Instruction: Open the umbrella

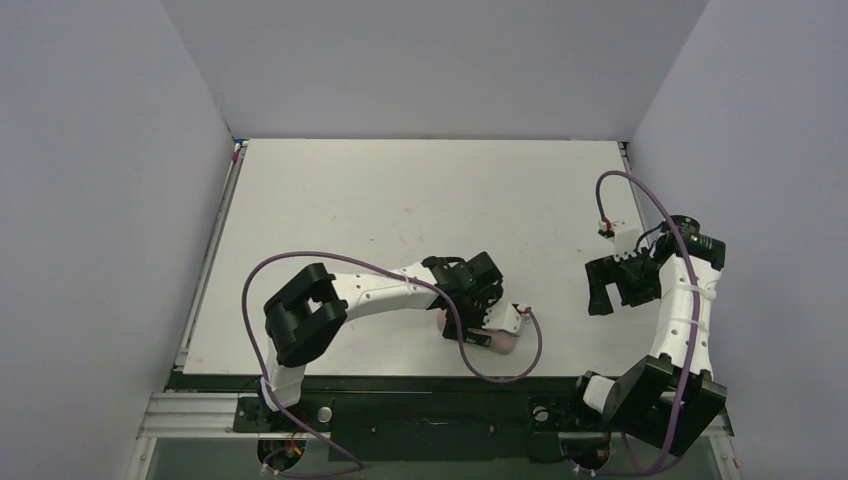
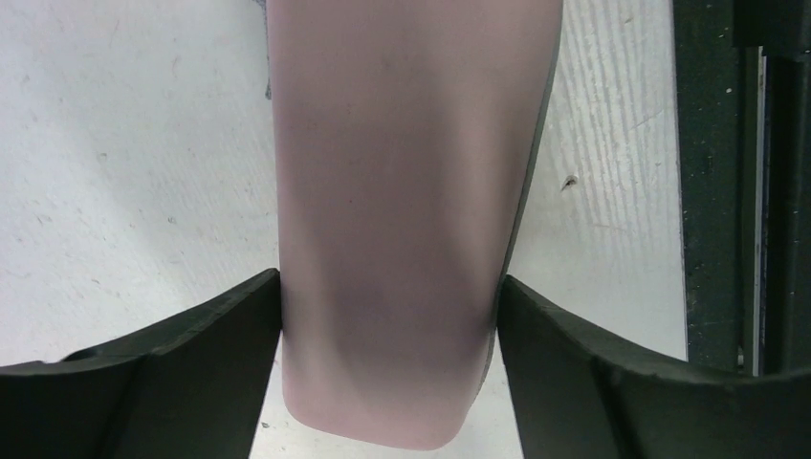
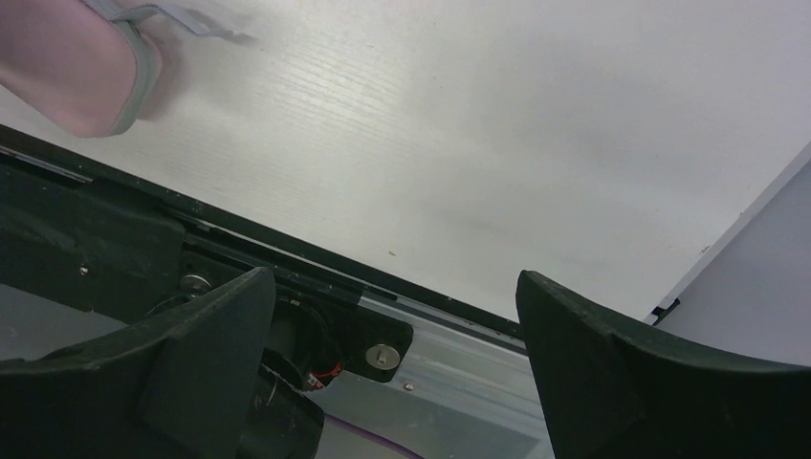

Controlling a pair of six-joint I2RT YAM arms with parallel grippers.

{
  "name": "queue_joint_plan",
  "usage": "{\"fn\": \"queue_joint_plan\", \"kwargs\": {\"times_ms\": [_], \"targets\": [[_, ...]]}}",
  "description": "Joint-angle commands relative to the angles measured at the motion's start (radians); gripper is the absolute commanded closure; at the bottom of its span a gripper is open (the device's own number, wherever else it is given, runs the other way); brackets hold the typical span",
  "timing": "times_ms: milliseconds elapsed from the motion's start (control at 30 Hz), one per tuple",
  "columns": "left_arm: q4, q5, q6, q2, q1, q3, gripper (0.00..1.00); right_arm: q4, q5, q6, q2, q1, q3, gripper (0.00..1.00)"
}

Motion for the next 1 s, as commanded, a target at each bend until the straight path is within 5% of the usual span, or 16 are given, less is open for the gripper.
{"fn": "queue_joint_plan", "kwargs": {"times_ms": [0, 233, 367, 467, 500, 633, 700, 800, 967], "targets": [[0.035, 0.009, -0.063, -0.035, 0.090, -0.025, 0.32, -0.003, -0.044, -0.019, 0.019, -0.008, 0.046, 0.08], [0.163, 0.002, 0.252, -0.099, 0.235, -0.143, 0.34, 0.000, -0.090, -0.032, 0.064, 0.011, 0.023, 0.09], [0.066, 0.059, 0.427, -0.028, 0.354, 0.000, 0.40, 0.007, -0.098, -0.024, 0.091, 0.033, 0.026, 0.10], [-0.166, 0.145, 0.603, 0.041, 0.453, 0.107, 0.44, 0.015, -0.104, -0.015, 0.098, 0.059, 0.033, 0.11], [-0.213, 0.194, 0.726, 0.049, 0.470, 0.137, 0.41, 0.015, -0.106, -0.014, 0.098, 0.066, 0.032, 0.11], [-0.190, 0.212, 0.815, 0.038, 0.500, 0.112, 0.16, 0.052, -0.115, 0.022, 0.096, 0.130, 0.014, 0.11], [-0.102, 0.223, 0.774, 0.017, 0.500, 0.106, 0.03, 0.075, -0.132, 0.054, 0.102, 0.179, 0.011, 0.11], [0.010, 0.235, 0.617, -0.021, 0.501, 0.135, 0.03, 0.117, -0.180, 0.116, 0.126, 0.224, 0.042, 0.13], [0.248, 0.214, 0.046, -0.210, 0.581, 0.050, 0.03, 0.273, -0.212, 0.229, 0.172, 0.346, 0.111, 0.17]]}}
